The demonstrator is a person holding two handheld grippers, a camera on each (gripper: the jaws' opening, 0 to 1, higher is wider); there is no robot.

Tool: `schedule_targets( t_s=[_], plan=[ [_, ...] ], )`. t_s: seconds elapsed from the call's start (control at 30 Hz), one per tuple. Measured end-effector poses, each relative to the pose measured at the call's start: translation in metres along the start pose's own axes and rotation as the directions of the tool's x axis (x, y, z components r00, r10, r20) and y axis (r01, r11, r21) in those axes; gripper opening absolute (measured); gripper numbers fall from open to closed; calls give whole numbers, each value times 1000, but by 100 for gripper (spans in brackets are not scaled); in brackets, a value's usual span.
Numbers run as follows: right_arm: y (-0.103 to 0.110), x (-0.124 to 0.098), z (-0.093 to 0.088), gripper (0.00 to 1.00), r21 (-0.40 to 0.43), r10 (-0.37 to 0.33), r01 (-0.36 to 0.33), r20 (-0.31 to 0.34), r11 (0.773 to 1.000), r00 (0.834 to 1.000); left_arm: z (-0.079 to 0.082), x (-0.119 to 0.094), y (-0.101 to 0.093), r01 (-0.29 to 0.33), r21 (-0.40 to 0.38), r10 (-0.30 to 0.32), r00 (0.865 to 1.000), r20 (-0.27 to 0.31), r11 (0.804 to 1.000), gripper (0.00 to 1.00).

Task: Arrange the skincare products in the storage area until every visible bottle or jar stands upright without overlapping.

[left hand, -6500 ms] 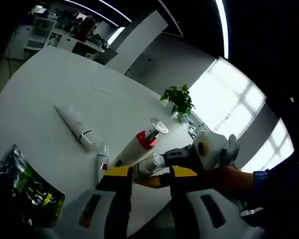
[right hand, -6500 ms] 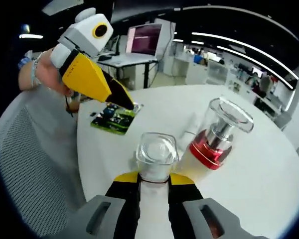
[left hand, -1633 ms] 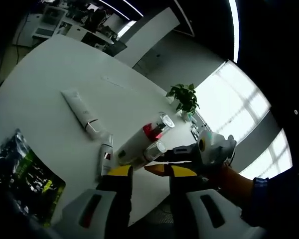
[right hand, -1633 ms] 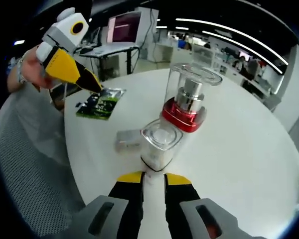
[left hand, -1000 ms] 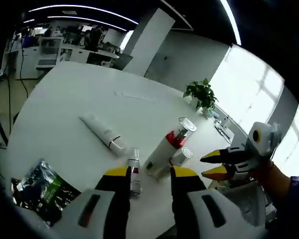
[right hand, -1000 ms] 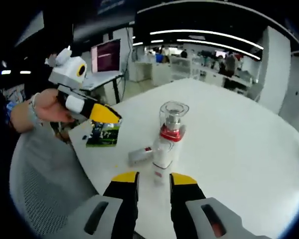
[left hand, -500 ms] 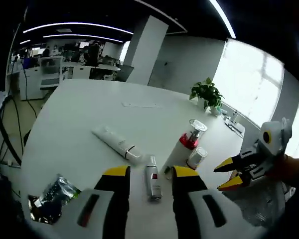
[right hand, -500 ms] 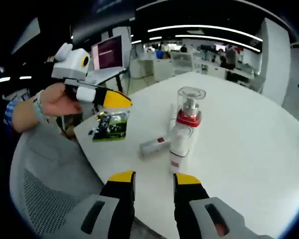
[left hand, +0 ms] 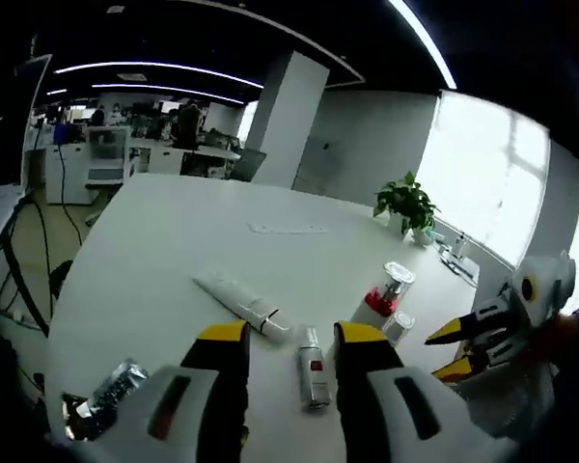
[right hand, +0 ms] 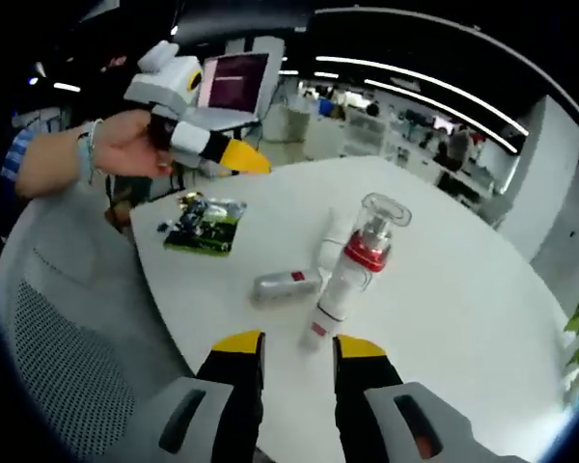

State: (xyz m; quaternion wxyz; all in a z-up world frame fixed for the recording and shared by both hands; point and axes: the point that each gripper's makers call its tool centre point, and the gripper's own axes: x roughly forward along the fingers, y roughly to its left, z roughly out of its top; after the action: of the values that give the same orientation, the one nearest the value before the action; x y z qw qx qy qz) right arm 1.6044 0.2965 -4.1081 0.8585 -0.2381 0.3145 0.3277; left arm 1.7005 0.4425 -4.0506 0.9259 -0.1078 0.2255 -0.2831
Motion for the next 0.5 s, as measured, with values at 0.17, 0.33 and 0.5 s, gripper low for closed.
schedule_targets(
  t_s=[0.17, 0.33, 0.5],
  plan=[
    [6, 1, -5, 26, -27, 17, -18, -27, 999, 999, 6, -3, 1, 13, -80, -11, 1000, 14, 997, 29],
    [2, 1, -4, 26, -15, 9, -9, -19, 1000, 1000, 10, -2, -5, 24, -44, -23, 1000, 21, 999, 30],
    [2, 1, -2, 25, -7, 16, -16, -8, 1000, 1000, 8, -2, 2, -5, -10, 5, 1000, 3, 1000, 30]
  ],
)
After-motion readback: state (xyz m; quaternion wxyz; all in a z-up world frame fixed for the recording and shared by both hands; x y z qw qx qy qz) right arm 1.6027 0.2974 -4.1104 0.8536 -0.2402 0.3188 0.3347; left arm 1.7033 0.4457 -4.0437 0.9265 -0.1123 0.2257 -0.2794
